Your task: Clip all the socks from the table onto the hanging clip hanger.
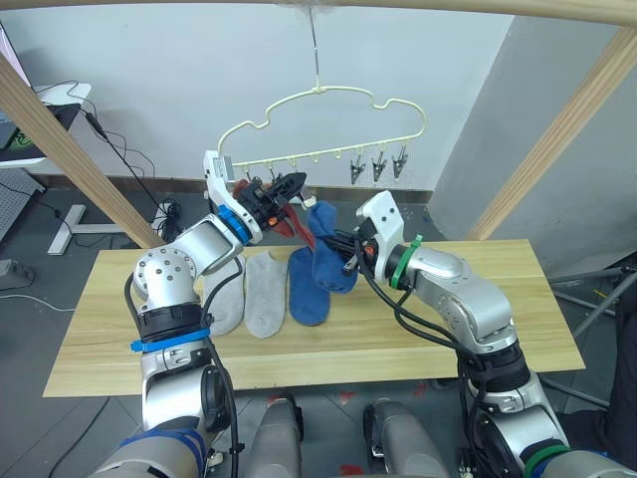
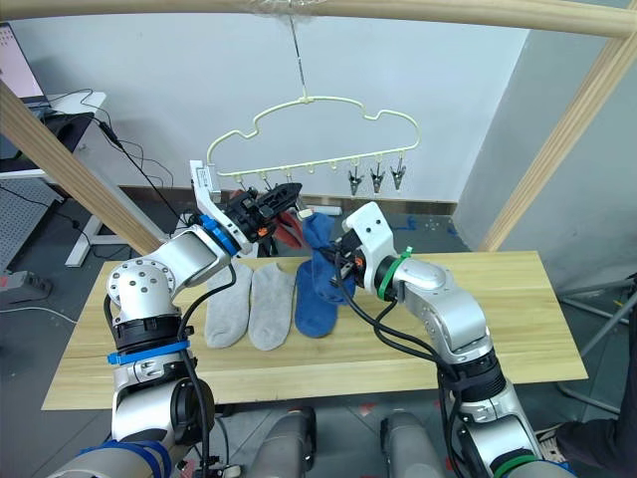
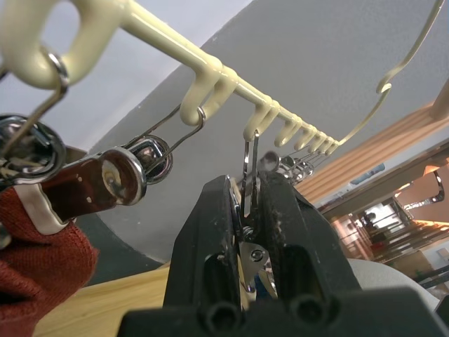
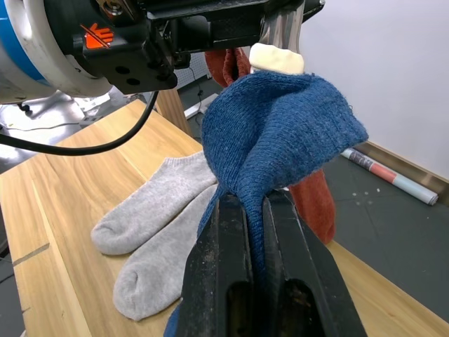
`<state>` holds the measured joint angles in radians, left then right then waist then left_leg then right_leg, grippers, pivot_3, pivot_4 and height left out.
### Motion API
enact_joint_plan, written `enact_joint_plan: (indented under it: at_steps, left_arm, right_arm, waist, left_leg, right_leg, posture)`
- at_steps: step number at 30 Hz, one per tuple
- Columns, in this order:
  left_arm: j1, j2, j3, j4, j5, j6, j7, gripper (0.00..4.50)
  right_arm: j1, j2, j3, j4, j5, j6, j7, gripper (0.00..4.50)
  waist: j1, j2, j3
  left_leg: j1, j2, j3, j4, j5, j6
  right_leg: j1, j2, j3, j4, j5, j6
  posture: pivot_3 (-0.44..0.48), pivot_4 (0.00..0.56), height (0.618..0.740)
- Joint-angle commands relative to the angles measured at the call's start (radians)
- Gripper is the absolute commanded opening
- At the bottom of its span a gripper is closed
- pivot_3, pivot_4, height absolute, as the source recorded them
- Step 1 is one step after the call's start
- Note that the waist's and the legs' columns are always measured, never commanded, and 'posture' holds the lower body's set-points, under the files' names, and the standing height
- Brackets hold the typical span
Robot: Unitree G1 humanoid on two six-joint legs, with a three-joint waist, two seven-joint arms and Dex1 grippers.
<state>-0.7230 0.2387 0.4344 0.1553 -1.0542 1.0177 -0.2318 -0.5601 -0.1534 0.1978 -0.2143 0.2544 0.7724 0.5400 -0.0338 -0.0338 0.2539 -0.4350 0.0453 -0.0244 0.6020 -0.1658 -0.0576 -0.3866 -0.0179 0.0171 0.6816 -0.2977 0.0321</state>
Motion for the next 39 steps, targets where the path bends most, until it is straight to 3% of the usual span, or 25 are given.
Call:
enact_joint_plan:
  at_steps: [1,33,39]
  left_arm:
    - [-0.007,-0.001,0.0,-0.013,-0.015,-0.003,-0.005,0.22]
    - [0.001,0.001,-0.051,-0.037,0.019,-0.03,-0.057,0.22]
    - [-0.005,0.012,-0.041,-0.03,0.02,-0.049,-0.072,2.07]
  right_arm:
    - [-0.013,0.008,-0.001,-0.025,0.016,-0.009,-0.007,0.05]
    - [-0.088,0.076,-0.014,-0.001,0.046,0.011,-0.066,0.05]
    - [-0.074,0.074,-0.004,0.011,0.038,-0.003,-0.069,0.0]
  waist:
    - [0.0,0.0,0.0]
    - [0.0,0.0,0.0]
    - [0.0,0.0,0.0]
  left_leg:
    - [0.0,0.0,0.0,0.0,0.0,0.0]
    - [-0.001,0.0,0.0,0.0,0.0,0.0]
    - [-0.001,0.0,0.0,-0.001,0.0,0.0]
  right_leg:
    - [0.0,0.0,0.0,0.0,0.0,0.0]
    - [-0.001,0.0,0.0,0.0,0.0,0.0]
    - [-0.001,0.0,0.0,0.0,0.0,0.0]
  posture:
    - [-0.037,0.234,0.74]
    - [-0.047,0.234,0.74]
    - [-0.043,0.231,0.74]
